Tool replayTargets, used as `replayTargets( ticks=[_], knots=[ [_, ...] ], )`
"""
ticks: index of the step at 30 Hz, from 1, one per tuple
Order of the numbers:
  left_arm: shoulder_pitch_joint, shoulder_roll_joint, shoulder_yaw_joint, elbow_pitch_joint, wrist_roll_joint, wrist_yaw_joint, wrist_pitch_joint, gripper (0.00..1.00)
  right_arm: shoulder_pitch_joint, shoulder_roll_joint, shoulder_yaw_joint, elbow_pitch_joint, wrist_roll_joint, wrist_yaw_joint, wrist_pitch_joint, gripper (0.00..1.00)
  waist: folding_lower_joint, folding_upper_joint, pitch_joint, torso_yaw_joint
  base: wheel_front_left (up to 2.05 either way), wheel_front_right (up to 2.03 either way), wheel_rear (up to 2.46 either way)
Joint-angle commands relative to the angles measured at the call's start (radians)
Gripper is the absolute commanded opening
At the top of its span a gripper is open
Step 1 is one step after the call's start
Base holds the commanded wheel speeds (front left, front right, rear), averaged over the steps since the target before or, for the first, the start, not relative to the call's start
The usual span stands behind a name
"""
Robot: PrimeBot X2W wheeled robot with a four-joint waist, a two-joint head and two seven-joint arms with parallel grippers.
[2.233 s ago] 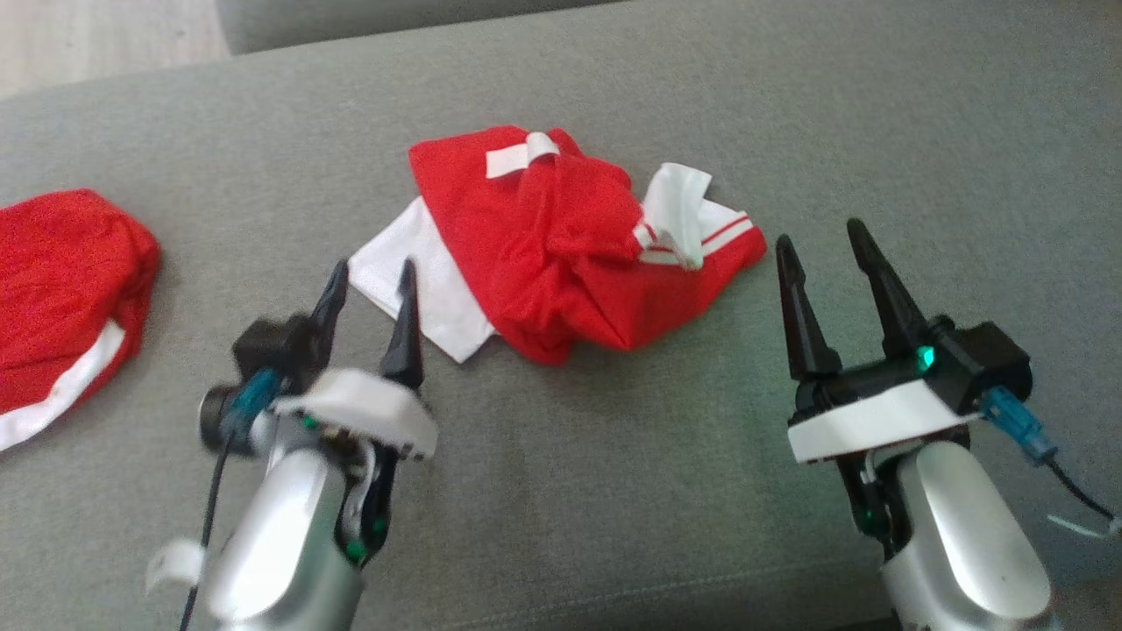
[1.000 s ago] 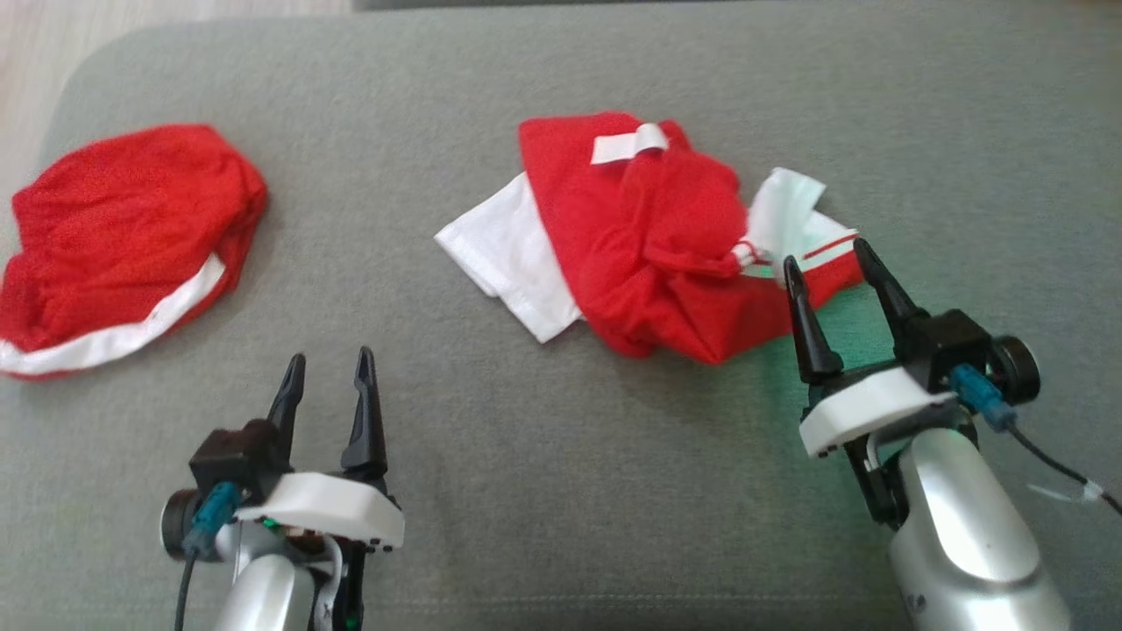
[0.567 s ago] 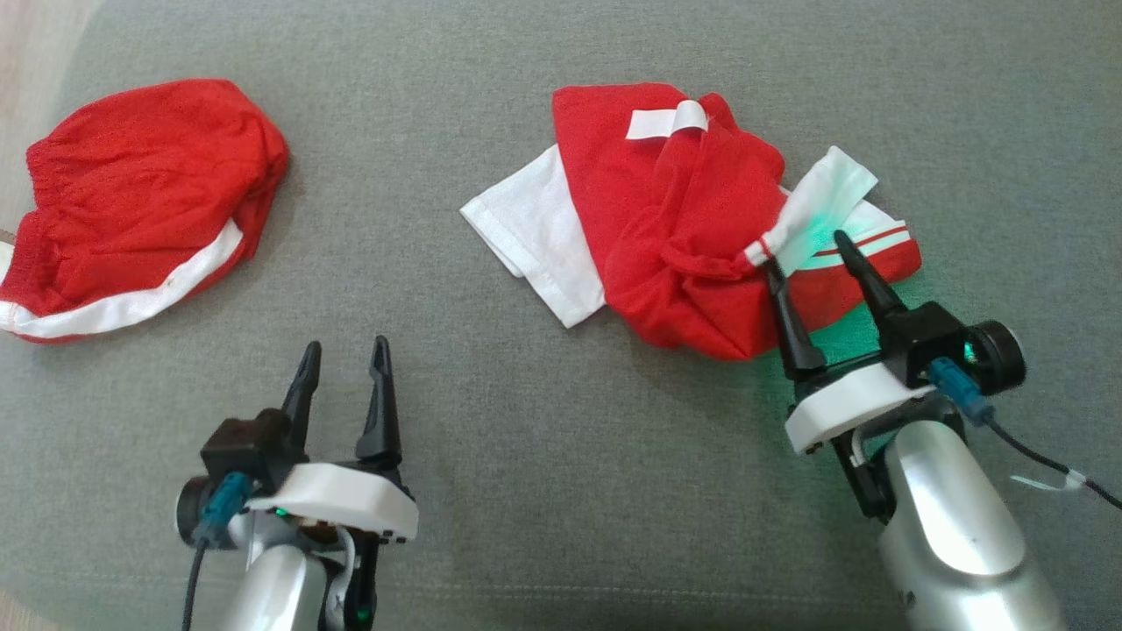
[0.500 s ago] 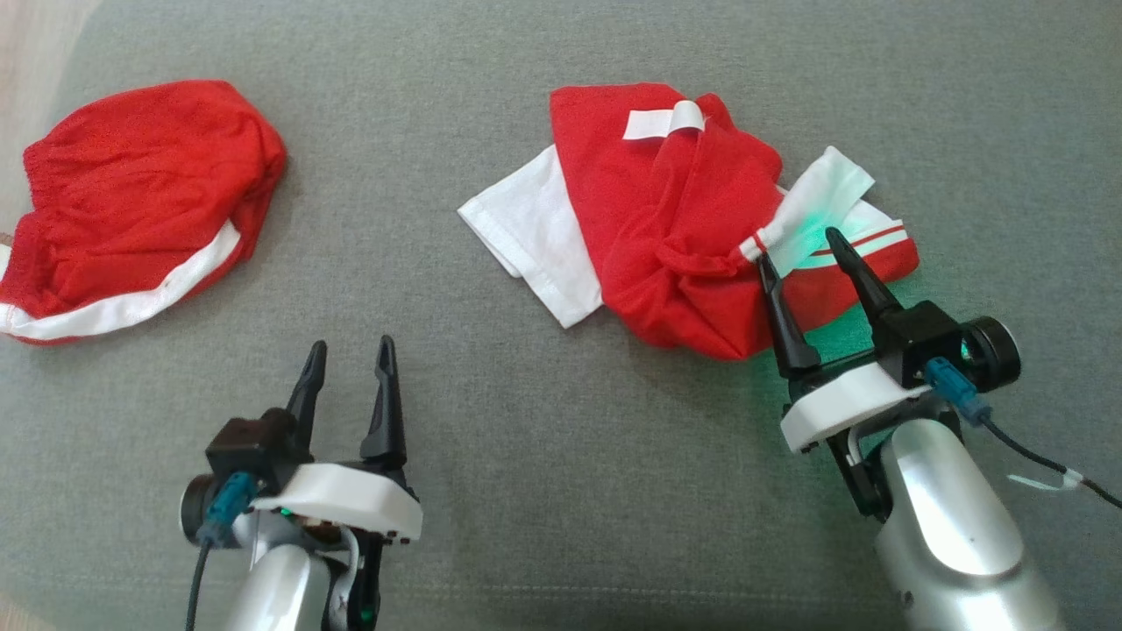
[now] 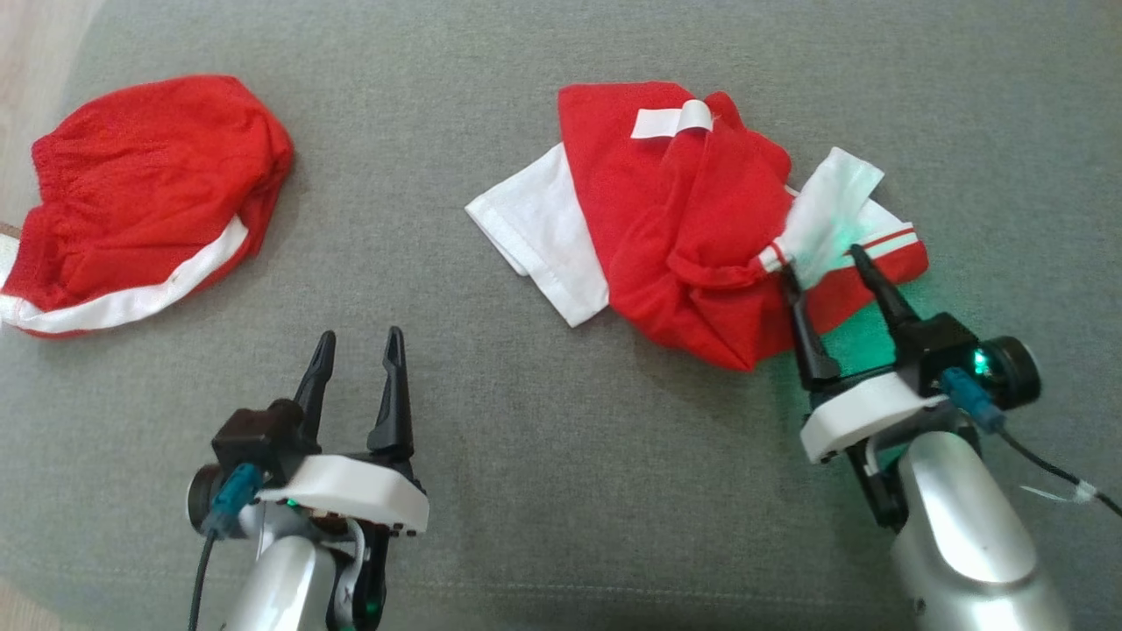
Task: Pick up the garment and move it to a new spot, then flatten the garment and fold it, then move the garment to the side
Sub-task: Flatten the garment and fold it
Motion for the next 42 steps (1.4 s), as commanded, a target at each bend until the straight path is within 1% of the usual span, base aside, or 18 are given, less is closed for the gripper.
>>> replayTargets(
  ticks=[1,3,4,5,6,7,8,11,15,17,21,25,30,34,36,37,38,42],
  knots=[
    [-0.032,0.004,0.030,-0.025,-0.006,0.000,-0.006,1.00,-0.032,0.005,0.001,-0.021,-0.012,0.007,-0.011,1.00,0.0000,0.0000,0.002,0.005,0.00,0.00,0.00],
    [-0.031,0.004,0.032,-0.024,-0.007,0.001,-0.006,1.00,-0.039,0.005,-0.007,-0.013,-0.019,0.007,-0.011,1.00,0.0000,0.0000,0.003,0.009,0.00,0.00,0.00],
    [-0.031,0.004,0.032,-0.023,-0.008,0.001,-0.006,1.00,-0.042,0.005,-0.009,-0.009,-0.023,0.007,-0.011,0.98,0.0000,0.0000,0.003,0.010,0.00,0.00,0.00],
    [-0.031,0.004,0.032,-0.023,-0.009,0.001,-0.006,1.00,-0.046,0.005,-0.011,-0.005,-0.026,0.007,-0.011,0.87,0.0000,0.0000,0.004,0.011,0.00,0.00,0.00],
    [-0.032,0.004,0.033,-0.023,-0.010,0.001,-0.006,1.00,-0.051,0.005,-0.013,-0.003,-0.028,0.007,-0.011,0.53,0.0000,0.0000,0.005,0.012,0.00,0.00,0.00],
    [-0.032,0.004,0.033,-0.022,-0.011,0.002,-0.006,1.00,-0.055,0.005,-0.018,-0.003,-0.029,0.007,-0.011,0.11,0.0000,0.0000,0.005,0.013,0.00,0.00,0.00],
    [-0.033,0.004,0.033,-0.022,-0.011,0.002,-0.006,1.00,-0.060,0.005,-0.022,-0.004,-0.028,0.007,-0.011,0.00,0.0000,0.0000,0.006,0.013,0.00,0.00,0.00],
    [-0.034,0.004,0.034,-0.022,-0.012,0.002,-0.006,1.00,-0.068,0.005,-0.033,-0.017,-0.023,0.007,-0.011,0.00,0.0000,0.0000,0.004,0.010,0.00,0.00,0.00],
    [-0.025,0.004,0.040,-0.019,-0.015,0.006,-0.006,1.00,-0.081,0.005,-0.091,-0.084,-0.026,0.007,-0.011,0.00,0.0000,0.0000,-0.020,-0.003,0.00,0.00,0.00],
    [-0.015,0.004,0.043,-0.016,-0.016,0.005,-0.006,1.00,-0.097,-0.011,-0.113,-0.121,-0.036,0.007,-0.011,0.00,0.0000,0.0000,-0.037,-0.013,0.00,0.00,0.00],
    [-0.003,0.004,0.040,-0.009,-0.021,0.003,-0.006,1.00,-0.177,-0.082,-0.139,-0.183,-0.041,0.007,-0.011,0.00,0.0000,0.0000,-0.073,-0.029,0.00,0.00,0.00],
    [0.005,0.004,0.028,-0.004,-0.028,0.002,-0.006,1.00,-0.313,-0.172,-0.124,-0.201,-0.046,0.007,-0.010,0.00,0.0000,0.0000,-0.097,-0.034,0.00,0.00,0.00],
    [0.002,0.004,-0.005,-0.002,-0.040,0.001,-0.006,1.00,-0.522,-0.271,-0.039,-0.192,-0.061,0.007,0.037,0.00,0.0000,0.0000,-0.103,-0.005,0.00,0.00,0.00],
    [-0.002,0.004,-0.048,-0.005,-0.064,0.003,-0.006,1.00,-0.685,-0.312,0.086,-0.146,-0.068,0.007,0.076,0.00,0.0000,0.0000,-0.097,0.054,0.00,0.00,0.00],
    [-0.007,0.004,-0.072,-0.007,-0.078,0.006,-0.006,1.00,-0.763,-0.316,0.155,-0.107,-0.069,0.007,0.091,0.00,0.0000,0.0000,-0.088,0.088,0.00,0.00,0.00],
    [-0.013,0.004,-0.093,-0.011,-0.092,0.012,-0.006,1.00,-0.839,-0.307,0.213,-0.060,-0.066,0.007,0.097,0.00,0.0000,0.0000,-0.079,0.120,0.00,0.00,0.00],
    [-0.015,0.004,-0.103,-0.011,-0.098,0.014,-0.006,1.00,-0.875,-0.299,0.236,-0.035,-0.066,0.007,0.095,0.00,0.0000,0.0000,-0.076,0.134,0.00,0.00,0.00],
    [-0.014,0.004,-0.121,-0.010,-0.109,0.023,-0.006,1.00,-0.993,-0.258,0.269,0.060,-0.062,0.007,0.065,0.00,0.0000,0.0000,-0.074,0.169,0.00,0.00,0.00]
  ],
)
